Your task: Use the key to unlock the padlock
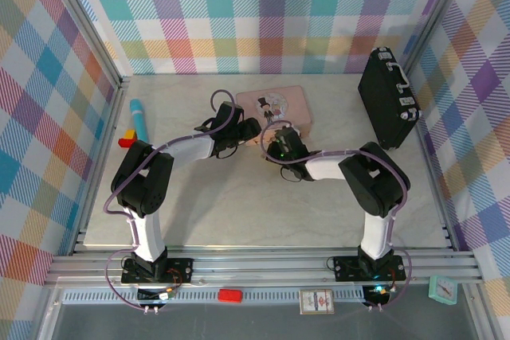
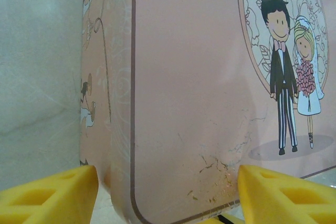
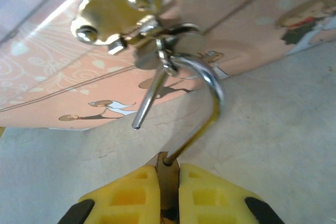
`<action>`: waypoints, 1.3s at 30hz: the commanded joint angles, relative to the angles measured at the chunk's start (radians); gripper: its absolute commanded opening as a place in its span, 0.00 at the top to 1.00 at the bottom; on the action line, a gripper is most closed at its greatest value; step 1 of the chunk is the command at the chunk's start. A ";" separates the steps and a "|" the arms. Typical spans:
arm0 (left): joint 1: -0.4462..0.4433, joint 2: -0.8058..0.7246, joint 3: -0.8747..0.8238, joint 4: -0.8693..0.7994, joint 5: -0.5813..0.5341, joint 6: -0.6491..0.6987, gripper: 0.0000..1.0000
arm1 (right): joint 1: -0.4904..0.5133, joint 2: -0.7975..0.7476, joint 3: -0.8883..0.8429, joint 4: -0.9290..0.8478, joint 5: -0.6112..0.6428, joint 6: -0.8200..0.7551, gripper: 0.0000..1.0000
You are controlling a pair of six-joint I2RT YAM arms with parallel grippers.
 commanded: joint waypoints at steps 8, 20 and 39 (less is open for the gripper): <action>-0.006 -0.006 -0.024 -0.053 -0.040 -0.016 0.31 | -0.106 -0.022 -0.202 0.250 -0.189 0.110 1.00; -0.015 -0.014 -0.042 -0.009 -0.010 -0.054 0.31 | -0.120 0.102 -0.242 0.597 -0.251 0.365 1.00; -0.034 -0.044 -0.062 0.020 0.022 -0.109 0.31 | -0.073 0.119 -0.221 0.679 0.006 0.579 1.00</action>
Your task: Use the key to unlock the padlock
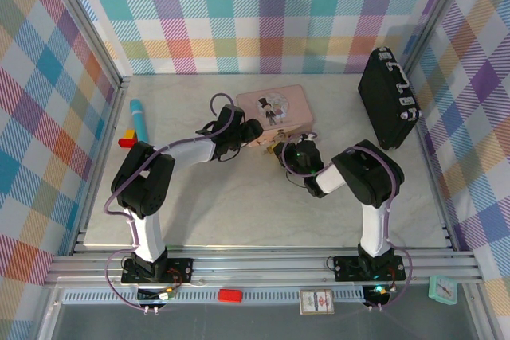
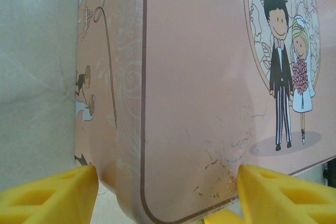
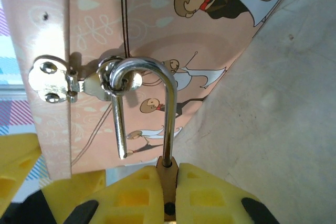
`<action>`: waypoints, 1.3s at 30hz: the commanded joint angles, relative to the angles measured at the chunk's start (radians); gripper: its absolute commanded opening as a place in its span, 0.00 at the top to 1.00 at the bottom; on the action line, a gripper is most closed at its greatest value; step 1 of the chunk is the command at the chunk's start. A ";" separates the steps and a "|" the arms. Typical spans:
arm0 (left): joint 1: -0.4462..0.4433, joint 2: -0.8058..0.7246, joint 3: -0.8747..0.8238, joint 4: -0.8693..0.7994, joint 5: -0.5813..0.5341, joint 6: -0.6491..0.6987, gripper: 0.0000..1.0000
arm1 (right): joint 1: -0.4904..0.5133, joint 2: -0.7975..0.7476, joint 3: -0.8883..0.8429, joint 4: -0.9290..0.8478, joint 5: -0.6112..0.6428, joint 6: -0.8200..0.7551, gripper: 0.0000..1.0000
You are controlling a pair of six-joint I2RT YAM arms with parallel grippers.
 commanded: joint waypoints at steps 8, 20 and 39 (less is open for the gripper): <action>-0.013 -0.027 -0.017 -0.048 -0.005 -0.008 0.30 | -0.015 0.014 -0.039 0.057 0.210 0.146 1.00; -0.007 -0.032 0.001 -0.075 -0.024 0.012 0.30 | -0.047 -0.066 -0.081 -0.037 0.218 0.136 1.00; -0.001 -0.147 -0.008 -0.157 -0.006 0.133 0.26 | -0.089 -0.201 -0.084 -0.230 0.098 -0.059 1.00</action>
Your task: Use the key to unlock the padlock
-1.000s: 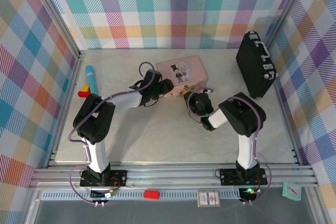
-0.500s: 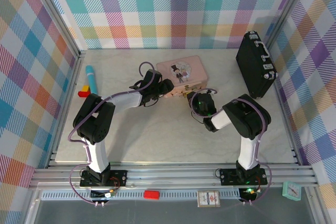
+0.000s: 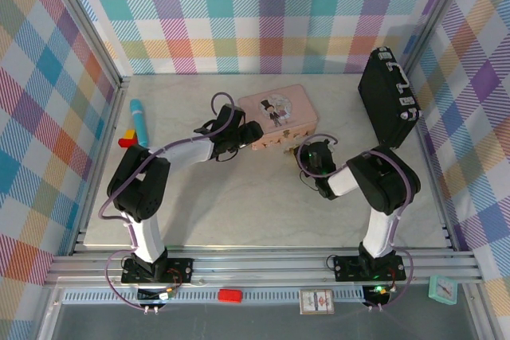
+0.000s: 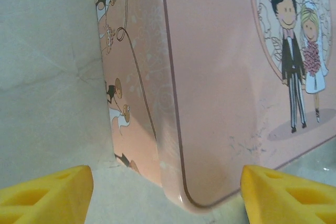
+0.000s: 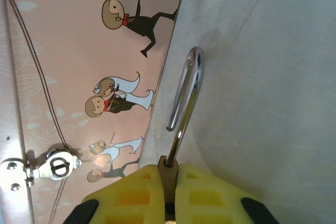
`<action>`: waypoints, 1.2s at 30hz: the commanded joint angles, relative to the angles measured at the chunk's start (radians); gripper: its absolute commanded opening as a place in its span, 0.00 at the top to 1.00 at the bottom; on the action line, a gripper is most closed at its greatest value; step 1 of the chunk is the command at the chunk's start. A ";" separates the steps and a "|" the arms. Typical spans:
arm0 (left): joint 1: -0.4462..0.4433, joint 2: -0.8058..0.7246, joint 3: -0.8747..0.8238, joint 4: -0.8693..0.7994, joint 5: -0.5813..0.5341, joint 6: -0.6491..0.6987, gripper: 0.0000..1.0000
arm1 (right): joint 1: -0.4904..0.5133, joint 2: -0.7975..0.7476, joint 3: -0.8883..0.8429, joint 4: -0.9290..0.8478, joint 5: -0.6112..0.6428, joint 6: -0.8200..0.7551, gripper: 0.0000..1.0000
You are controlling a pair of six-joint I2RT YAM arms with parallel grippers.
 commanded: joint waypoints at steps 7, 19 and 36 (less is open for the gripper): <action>0.012 -0.352 -0.235 -0.058 -0.079 0.205 0.21 | -0.010 -0.265 -0.014 -0.347 -0.149 -0.318 1.00; 0.019 -0.827 -0.601 -0.043 -0.131 0.349 0.15 | 0.007 -0.448 -0.041 -0.654 -0.370 -0.454 1.00; 0.020 -1.087 -0.748 -0.071 -0.263 0.434 0.12 | 0.101 -0.369 -0.019 -0.713 -0.390 -0.406 1.00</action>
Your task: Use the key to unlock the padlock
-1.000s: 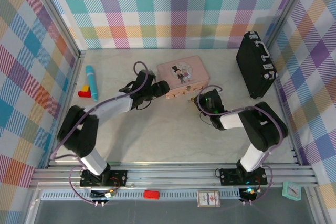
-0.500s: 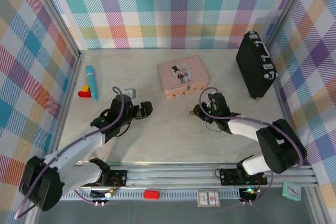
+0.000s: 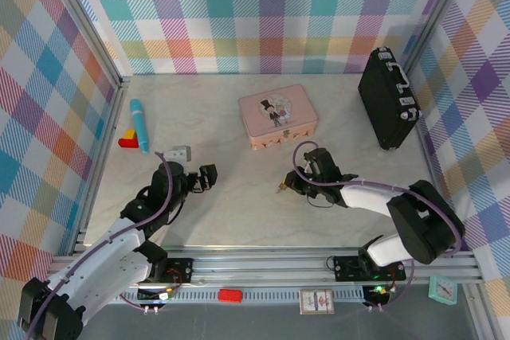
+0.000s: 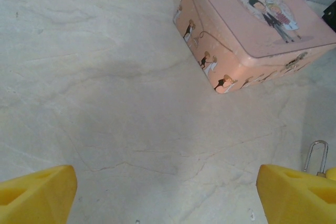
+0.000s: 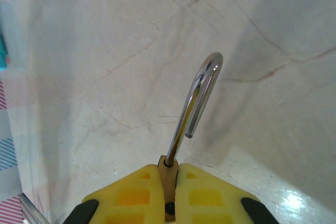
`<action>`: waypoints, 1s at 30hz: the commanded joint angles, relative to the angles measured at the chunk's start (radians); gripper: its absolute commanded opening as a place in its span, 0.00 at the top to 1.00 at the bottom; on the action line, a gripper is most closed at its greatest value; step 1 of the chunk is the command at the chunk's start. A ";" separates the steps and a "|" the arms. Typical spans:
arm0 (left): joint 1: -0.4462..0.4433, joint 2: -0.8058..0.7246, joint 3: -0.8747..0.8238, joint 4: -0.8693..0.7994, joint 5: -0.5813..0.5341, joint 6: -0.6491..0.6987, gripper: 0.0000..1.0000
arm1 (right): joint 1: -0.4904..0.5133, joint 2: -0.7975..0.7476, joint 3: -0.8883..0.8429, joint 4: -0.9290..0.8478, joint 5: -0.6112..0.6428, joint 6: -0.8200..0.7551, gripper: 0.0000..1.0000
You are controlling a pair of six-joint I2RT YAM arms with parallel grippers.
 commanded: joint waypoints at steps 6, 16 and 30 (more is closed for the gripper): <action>0.006 -0.011 -0.019 0.018 -0.029 0.024 0.11 | 0.004 0.042 0.036 -0.111 0.028 -0.018 0.85; 0.006 0.051 0.017 0.052 -0.003 0.063 0.09 | 0.004 -0.113 0.100 -0.350 0.161 -0.149 0.56; 0.012 0.156 0.060 0.141 -0.527 0.198 0.00 | -0.044 -0.373 0.196 -0.456 0.802 -0.780 0.07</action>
